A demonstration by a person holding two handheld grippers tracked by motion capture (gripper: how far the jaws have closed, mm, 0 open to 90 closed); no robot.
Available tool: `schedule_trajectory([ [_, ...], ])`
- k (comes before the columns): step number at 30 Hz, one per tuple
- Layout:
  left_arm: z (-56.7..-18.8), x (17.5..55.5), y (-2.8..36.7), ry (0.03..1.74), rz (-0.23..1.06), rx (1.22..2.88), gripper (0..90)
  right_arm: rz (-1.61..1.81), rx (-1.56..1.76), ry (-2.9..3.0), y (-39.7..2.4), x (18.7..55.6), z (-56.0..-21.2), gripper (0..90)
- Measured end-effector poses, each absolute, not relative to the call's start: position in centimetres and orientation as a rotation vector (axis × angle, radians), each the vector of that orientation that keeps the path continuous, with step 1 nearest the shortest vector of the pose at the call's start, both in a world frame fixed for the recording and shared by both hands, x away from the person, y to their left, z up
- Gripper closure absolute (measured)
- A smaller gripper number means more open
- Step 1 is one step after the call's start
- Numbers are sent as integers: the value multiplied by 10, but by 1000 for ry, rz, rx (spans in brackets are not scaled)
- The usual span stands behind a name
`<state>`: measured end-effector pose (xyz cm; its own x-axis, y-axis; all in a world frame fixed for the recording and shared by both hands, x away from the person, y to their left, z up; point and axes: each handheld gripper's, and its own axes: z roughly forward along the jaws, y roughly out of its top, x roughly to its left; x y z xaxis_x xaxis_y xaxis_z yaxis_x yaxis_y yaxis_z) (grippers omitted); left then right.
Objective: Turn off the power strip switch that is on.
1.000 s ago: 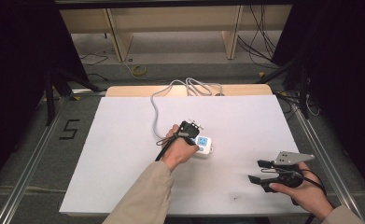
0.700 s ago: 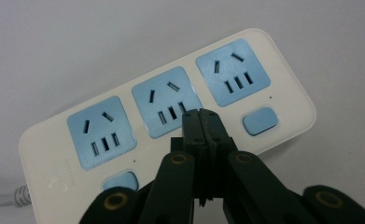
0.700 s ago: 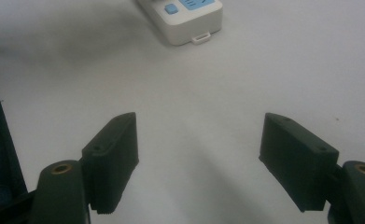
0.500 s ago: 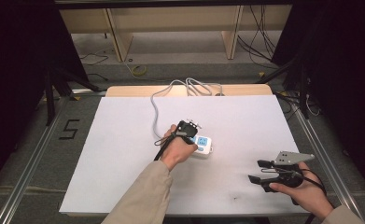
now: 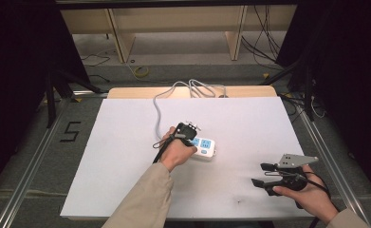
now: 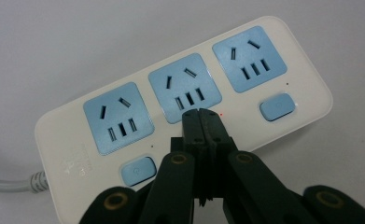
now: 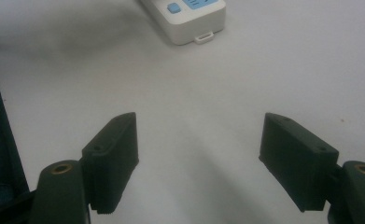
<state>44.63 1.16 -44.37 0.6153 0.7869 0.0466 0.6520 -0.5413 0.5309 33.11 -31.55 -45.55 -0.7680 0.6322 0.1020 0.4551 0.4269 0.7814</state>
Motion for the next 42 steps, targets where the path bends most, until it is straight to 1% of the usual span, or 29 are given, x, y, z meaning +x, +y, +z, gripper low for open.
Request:
schedule_trajectory([
  [3,-443,447,11,1137,384,2364,900,1259,945,2471,-315,331,-455,282],
  [5,-443,446,8,1128,338,2351,900,1251,951,2477,-316,331,-456,282],
  [6,-443,446,6,1123,335,2351,900,1251,949,2475,-316,331,-455,282],
  [11,-443,449,5,1126,346,2359,900,1259,946,2471,-317,331,-456,282],
  [14,-443,447,5,1115,382,2374,900,1262,951,2468,-318,331,-456,282],
  [18,-443,448,5,1127,369,2362,900,1261,950,2469,-317,330,-455,282],
  [32,-444,446,3,1111,409,2388,900,1260,943,2470,-317,329,-455,282],
  [42,-444,447,4,1105,401,2378,900,1262,947,2469,-317,330,-455,282],
])
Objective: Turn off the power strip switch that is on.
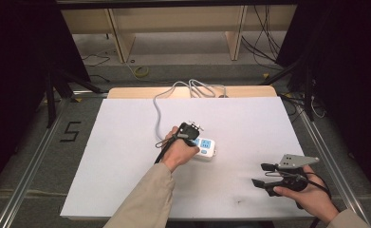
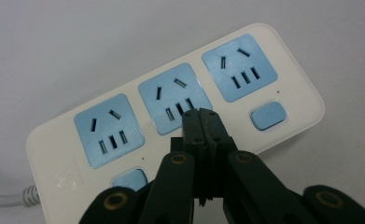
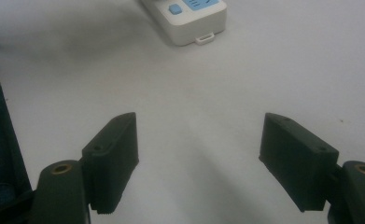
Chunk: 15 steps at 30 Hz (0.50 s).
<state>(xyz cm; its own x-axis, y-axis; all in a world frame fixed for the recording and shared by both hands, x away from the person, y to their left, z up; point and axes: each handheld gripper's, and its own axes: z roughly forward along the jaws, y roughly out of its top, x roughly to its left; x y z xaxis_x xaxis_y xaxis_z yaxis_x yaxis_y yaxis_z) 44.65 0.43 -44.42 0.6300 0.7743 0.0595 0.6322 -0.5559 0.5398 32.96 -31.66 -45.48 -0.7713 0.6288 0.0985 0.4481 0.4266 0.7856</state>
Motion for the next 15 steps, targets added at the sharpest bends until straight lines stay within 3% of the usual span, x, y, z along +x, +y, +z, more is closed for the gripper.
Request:
schedule_trajectory([
  [15,-441,444,14,1081,431,2316,900,1264,946,2466,-318,330,-454,282],
])
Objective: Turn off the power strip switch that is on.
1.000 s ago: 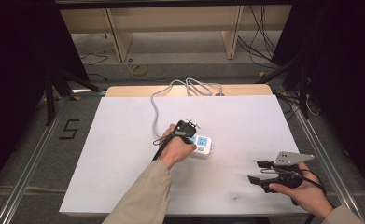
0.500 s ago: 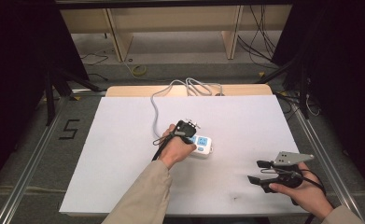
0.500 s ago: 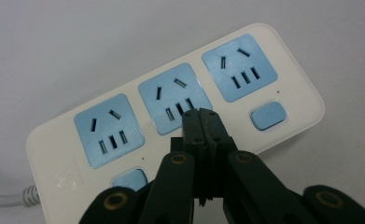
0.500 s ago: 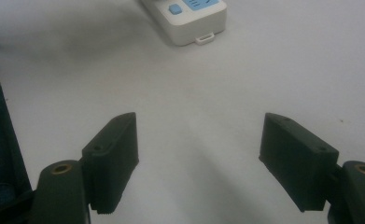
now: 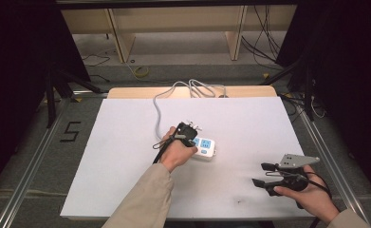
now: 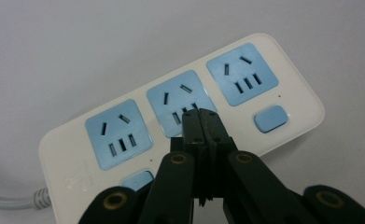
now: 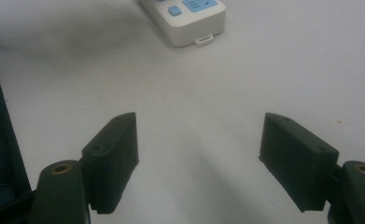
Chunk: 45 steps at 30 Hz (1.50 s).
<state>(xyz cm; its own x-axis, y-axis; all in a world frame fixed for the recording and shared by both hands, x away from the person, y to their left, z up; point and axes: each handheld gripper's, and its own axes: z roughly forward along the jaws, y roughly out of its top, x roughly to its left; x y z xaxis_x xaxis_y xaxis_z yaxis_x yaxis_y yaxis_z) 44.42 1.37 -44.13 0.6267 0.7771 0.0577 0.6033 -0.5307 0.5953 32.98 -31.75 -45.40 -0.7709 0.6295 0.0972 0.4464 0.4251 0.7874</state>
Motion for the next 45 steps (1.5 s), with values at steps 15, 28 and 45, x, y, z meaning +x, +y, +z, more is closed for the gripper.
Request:
schedule_trajectory([
  [15,-419,436,42,1059,433,2157,777,1262,947,2464,-318,330,-454,281],
  [28,-414,417,73,957,533,2160,273,1262,948,2463,-319,330,-454,281],
  [45,-421,365,129,954,599,2027,158,1266,938,2464,-319,330,-453,277],
])
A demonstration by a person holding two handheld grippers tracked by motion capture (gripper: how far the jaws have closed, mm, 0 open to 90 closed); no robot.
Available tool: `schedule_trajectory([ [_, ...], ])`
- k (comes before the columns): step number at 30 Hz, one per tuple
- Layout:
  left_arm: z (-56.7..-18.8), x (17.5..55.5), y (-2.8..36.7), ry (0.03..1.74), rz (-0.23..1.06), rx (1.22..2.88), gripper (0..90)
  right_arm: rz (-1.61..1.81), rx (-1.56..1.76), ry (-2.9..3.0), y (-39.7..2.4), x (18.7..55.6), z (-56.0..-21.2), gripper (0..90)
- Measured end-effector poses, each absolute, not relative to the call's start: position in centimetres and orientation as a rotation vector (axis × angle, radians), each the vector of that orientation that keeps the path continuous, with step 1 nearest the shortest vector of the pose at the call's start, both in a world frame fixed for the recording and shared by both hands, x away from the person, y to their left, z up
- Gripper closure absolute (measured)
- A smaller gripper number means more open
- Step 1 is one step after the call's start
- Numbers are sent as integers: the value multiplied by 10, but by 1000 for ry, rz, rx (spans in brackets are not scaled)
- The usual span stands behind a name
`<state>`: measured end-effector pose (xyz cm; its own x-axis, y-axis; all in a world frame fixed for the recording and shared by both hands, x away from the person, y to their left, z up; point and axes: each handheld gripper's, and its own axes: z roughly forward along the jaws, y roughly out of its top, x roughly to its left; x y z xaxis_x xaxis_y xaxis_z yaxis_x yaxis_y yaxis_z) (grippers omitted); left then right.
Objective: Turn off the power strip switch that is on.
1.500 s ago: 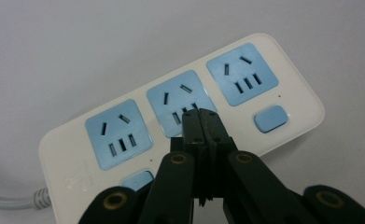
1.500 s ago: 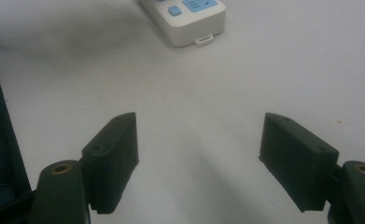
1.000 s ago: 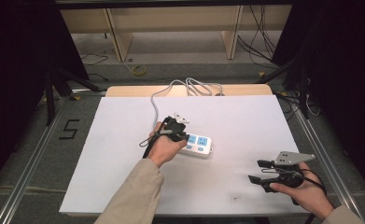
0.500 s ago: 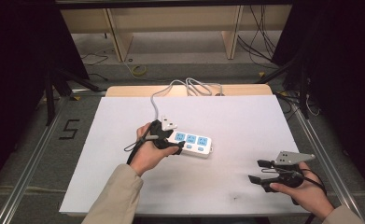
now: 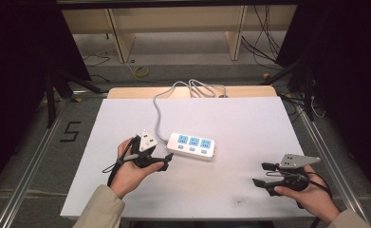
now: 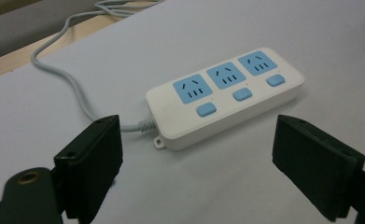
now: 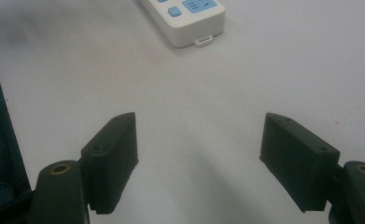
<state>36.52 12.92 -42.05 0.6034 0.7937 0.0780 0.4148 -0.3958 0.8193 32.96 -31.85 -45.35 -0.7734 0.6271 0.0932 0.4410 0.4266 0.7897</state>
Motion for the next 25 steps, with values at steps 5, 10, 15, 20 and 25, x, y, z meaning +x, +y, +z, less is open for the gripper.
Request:
schedule_trajectory([
  [5,-429,354,144,966,621,2028,156,1268,941,2464,-318,329,-454,276],
  [10,-435,346,159,980,660,2031,156,1268,941,2463,-318,330,-454,275],
  [15,-441,342,171,1015,671,2033,157,1264,939,2466,-318,329,-454,271],
  [20,-442,342,173,1025,676,2027,157,1261,937,2465,-319,330,-454,271],
  [25,-444,342,171,1024,674,2043,157,1264,939,2460,-319,330,-454,270],
])
